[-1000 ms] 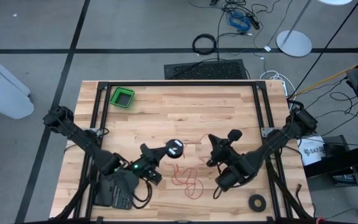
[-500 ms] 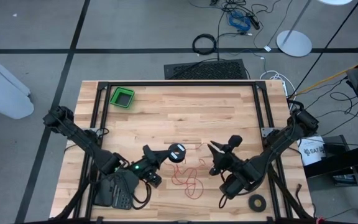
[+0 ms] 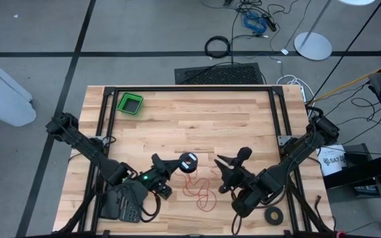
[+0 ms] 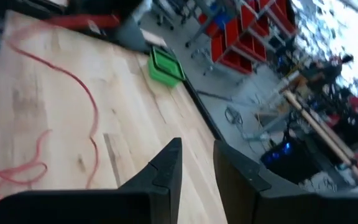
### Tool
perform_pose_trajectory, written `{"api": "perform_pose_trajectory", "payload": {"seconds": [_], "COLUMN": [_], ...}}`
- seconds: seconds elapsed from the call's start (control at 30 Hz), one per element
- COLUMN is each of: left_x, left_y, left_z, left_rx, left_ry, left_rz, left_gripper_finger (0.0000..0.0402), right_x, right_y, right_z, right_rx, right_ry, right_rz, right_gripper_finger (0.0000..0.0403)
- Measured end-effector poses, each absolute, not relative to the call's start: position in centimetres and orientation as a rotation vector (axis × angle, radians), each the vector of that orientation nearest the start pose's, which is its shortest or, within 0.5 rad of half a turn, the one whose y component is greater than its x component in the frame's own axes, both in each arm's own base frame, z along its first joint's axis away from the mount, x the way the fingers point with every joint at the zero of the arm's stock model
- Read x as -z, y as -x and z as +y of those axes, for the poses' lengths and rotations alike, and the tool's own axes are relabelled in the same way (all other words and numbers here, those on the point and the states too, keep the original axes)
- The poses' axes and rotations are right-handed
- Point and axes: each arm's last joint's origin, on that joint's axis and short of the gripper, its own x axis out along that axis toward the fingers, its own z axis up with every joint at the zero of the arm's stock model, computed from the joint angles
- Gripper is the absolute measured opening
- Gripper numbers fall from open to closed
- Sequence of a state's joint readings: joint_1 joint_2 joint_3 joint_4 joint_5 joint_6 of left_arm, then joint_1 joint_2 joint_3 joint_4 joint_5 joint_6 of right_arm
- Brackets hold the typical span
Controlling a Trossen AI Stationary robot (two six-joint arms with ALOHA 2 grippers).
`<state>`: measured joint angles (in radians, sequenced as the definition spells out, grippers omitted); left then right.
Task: Coil cords
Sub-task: Uncoil the red wire from the spool
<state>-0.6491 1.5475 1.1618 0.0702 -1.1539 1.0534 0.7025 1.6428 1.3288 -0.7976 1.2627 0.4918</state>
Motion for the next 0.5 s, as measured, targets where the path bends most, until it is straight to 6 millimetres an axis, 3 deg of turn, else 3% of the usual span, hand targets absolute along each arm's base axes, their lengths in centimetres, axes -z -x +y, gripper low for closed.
{"api": "perform_pose_trajectory", "payload": {"seconds": [0.27, 0.5], "left_x": [-30.7, -30.7], "left_y": [-28.7, -28.8], "left_z": [-18.5, -18.8], "left_rx": [-0.309, -0.239], "left_ry": [-1.237, -1.202], "left_rz": [0.413, 0.368], "left_gripper_finger": [0.0004, 0.0004], "right_x": [-29.9, -30.2], "right_y": [-28.6, -29.9], "right_z": [20.7, 21.7], "right_rx": [0.524, 0.373], "right_ry": [0.629, 0.711], "right_rz": [0.397, 0.374], "right_gripper_finger": [0.008, 0.008]}}
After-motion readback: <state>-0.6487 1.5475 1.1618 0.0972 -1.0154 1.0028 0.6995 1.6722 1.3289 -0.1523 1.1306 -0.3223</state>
